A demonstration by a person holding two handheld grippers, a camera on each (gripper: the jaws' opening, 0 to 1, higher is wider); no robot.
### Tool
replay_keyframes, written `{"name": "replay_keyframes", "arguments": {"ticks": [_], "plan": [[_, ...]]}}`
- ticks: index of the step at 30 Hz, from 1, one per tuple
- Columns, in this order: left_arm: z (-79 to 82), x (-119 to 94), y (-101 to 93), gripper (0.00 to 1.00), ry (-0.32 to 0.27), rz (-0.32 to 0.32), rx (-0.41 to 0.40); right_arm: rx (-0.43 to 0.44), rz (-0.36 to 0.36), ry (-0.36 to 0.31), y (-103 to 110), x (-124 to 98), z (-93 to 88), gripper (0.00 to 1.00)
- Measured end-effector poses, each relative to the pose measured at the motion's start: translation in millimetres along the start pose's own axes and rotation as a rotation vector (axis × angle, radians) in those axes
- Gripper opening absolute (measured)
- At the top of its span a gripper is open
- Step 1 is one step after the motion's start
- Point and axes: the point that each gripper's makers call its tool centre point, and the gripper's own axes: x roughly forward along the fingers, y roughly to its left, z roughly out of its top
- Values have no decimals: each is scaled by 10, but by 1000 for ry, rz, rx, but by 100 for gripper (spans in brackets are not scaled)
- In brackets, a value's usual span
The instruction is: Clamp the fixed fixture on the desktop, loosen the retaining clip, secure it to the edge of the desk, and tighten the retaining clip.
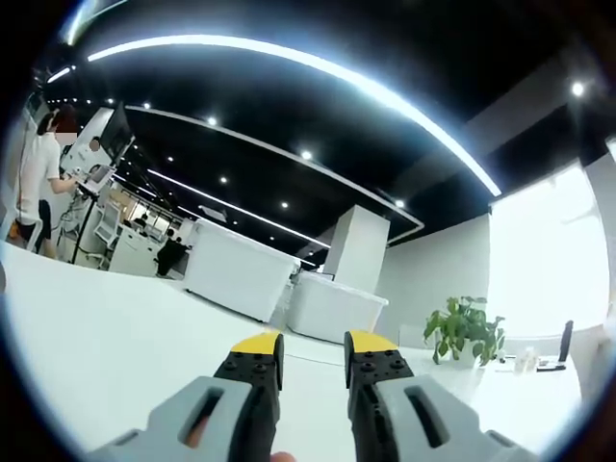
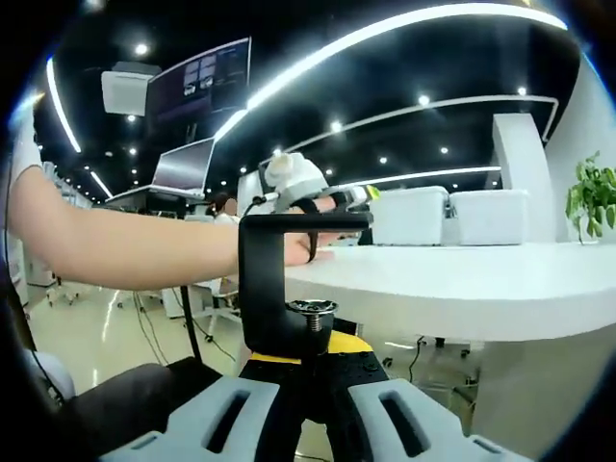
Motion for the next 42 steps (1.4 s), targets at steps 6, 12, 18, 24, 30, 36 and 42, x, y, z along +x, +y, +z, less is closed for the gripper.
{"name": "replay_keyframes", "arguments": {"ticks": [6, 12, 18, 24, 30, 36, 42], "plan": [[-2, 3, -2, 25, 1, -2, 2, -15, -8, 19, -17, 19, -135, 3], [-14, 22, -5, 25, 7, -10, 14, 10, -2, 36, -39, 59, -228, 2], [-8, -1, -10, 25, 5, -12, 11, 11, -1, 64, -55, 76, -359, 3], [-19, -3, -21, 25, 11, -18, 21, 15, -19, 53, -134, 78, -331, 3], [-22, -3, -31, 25, 11, -21, 22, 0, -34, 61, -236, 80, -337, 3], [-26, -28, -43, 25, 15, -23, 24, -5, -29, 70, -312, 81, -345, 3], [-26, -22, -32, 25, 16, -25, 25, -11, -39, 73, -367, 78, -343, 3]]}}
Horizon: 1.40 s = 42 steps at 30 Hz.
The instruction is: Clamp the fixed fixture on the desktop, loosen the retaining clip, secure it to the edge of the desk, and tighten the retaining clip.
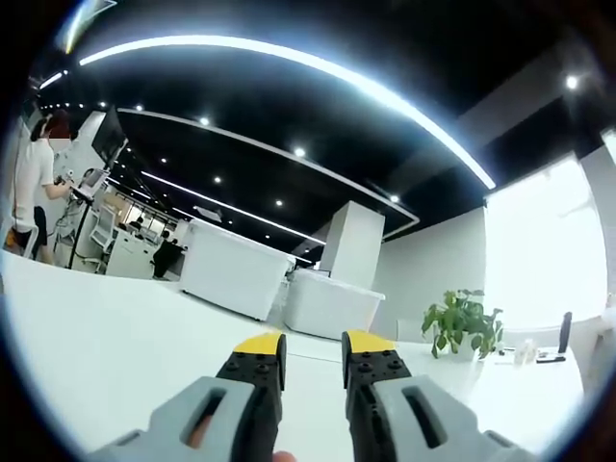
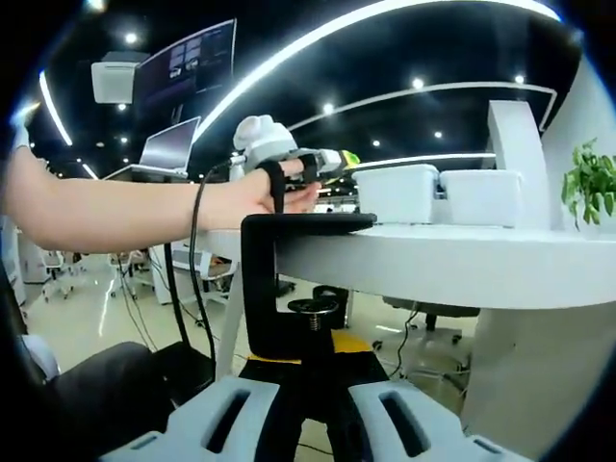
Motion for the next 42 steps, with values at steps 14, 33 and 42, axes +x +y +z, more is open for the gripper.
{"name": "replay_keyframes", "arguments": {"ticks": [14, 33, 42], "plan": [[-3, 32, -12, 25, 0, -11, -4, -20, -27, 7, -170, 16, -4, 3], [-16, 7, -63, 25, 4, -17, 1, -29, -75, 4, -443, 90, -5, 3], [-37, -24, -123, 25, 13, -29, 11, -23, -77, -14, -432, 92, -7, 3]]}}
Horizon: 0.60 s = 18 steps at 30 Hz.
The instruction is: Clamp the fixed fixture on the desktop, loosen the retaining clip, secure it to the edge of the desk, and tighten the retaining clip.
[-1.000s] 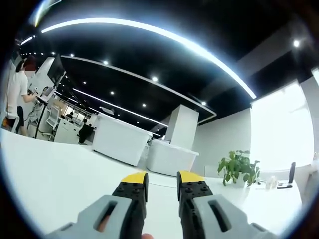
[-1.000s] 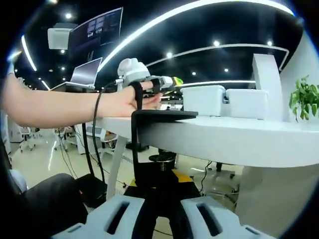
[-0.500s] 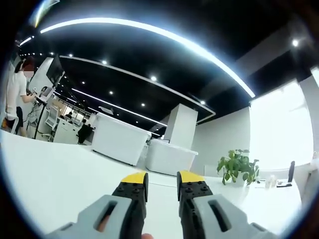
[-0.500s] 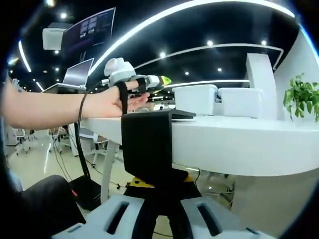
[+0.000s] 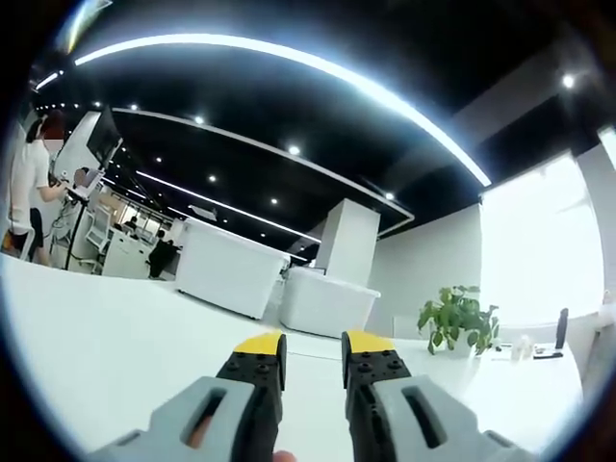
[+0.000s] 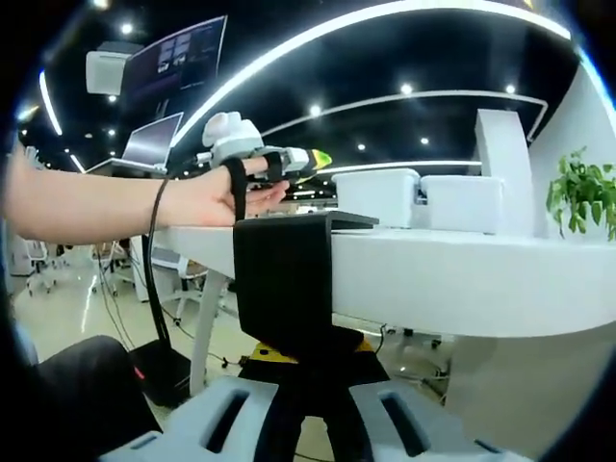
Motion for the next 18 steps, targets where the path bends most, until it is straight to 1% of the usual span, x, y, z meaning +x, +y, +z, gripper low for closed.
{"name": "replay_keyframes", "arguments": {"ticks": [2, 4, 8, 12, 18], "plan": [[4, -17, -18, 25, 1, -6, 2, 2, 2, -4, 4, 0, -1, 3], [37, -37, -20, 25, -14, -9, -33, 5, 2, -7, 10, 1, -2, 3], [66, -57, -31, 25, -26, -12, -53, 3, 2, -8, 14, -2, -3, 3], [33, -67, -102, 25, -13, -32, -39, 5, -1, -12, 16, 0, -8, 3], [19, -44, -101, 25, -4, -47, -32, 29, 0, -34, 36, 18, -9, 3]]}}
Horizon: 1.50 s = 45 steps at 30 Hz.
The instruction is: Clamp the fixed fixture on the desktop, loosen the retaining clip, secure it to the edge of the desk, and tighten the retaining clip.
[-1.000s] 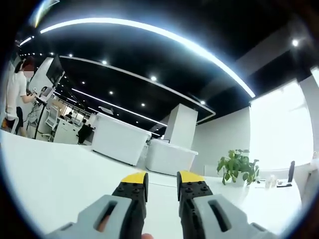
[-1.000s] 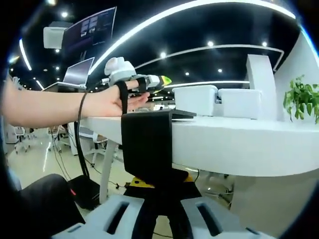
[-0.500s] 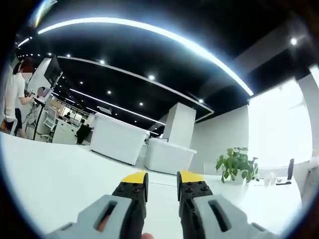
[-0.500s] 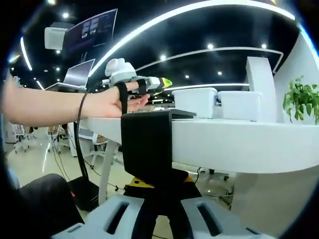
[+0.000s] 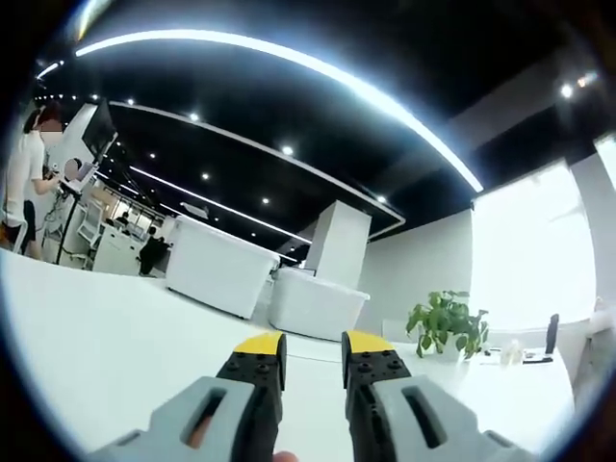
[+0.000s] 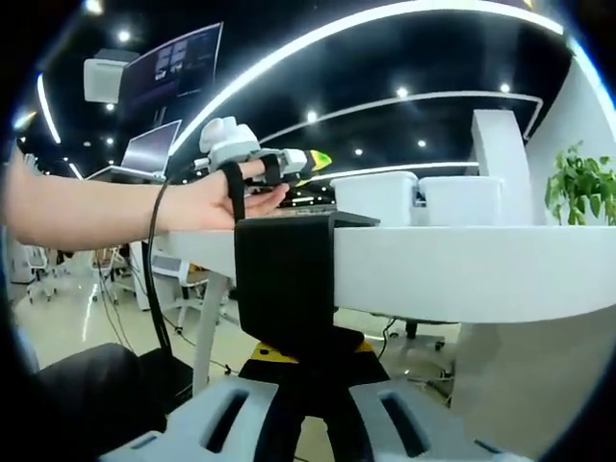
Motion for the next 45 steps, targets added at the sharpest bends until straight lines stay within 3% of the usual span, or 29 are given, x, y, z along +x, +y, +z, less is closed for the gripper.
{"name": "replay_keyframes", "arguments": {"ticks": [10, 11, 12, 14, 17, 19, 21, 23, 25, 27, 29, 31, 34, 35, 39, 43, 45], "plan": [[1, -6, -44, 25, 3, -23, -8, -29, 20, -19, 8, 22, 10, 3], [44, -14, -104, 25, -18, -44, -44, -29, 19, -18, 6, 23, 10, 3], [110, -54, -225, 25, -48, -100, -96, -28, 18, -18, 7, 22, 11, 3], [56, -186, -343, 25, 3, -135, -64, -31, 16, -15, 7, 19, 12, 3], [170, -412, -565, 25, -14, -218, -83, -48, 15, -13, -6, 12, 9, 3], [170, -615, -756, 24, 18, -288, -100, -58, 16, -16, 4, 9, 6, 3], [175, -821, -952, 23, 37, -357, -63, -59, 18, -23, 35, -1, 14, 3], [172, -1161, -1276, 22, 44, -476, 18, -52, 13, -35, 31, -29, 26, 3], [84, -1428, -1480, 22, 65, -528, -2, -40, 10, -52, 25, -23, 16, 3], [-132, -1676, -1644, 23, 124, -584, -21, -50, 1, -66, 4, -19, 23, 4], [-400, -1922, -1784, 21, 223, -640, -38, -59, 3, -67, -2, 5, 10, 4], [-526, -2069, -1874, 20, 256, -660, -56, -79, 8, -70, -20, 25, 16, 4], [-704, -2289, -2015, 20, 288, -697, -35, -93, 13, -76, -39, 33, 25, 4], [-806, -2382, -2060, 20, 312, -719, 10, -100, 12, -80, -45, 34, 26, 4], [-1014, -2454, -2040, 20, 336, -698, 79, -90, 6, -93, -43, 32, 11, 4], [-1029, -2380, -1894, 18, 321, -610, 9, -77, 10, -80, -39, 22, 13, 4], [-1098, -2384, -1881, 17, 335, -606, 78, -61, 18, -69, -32, 18, 6, 4]]}}
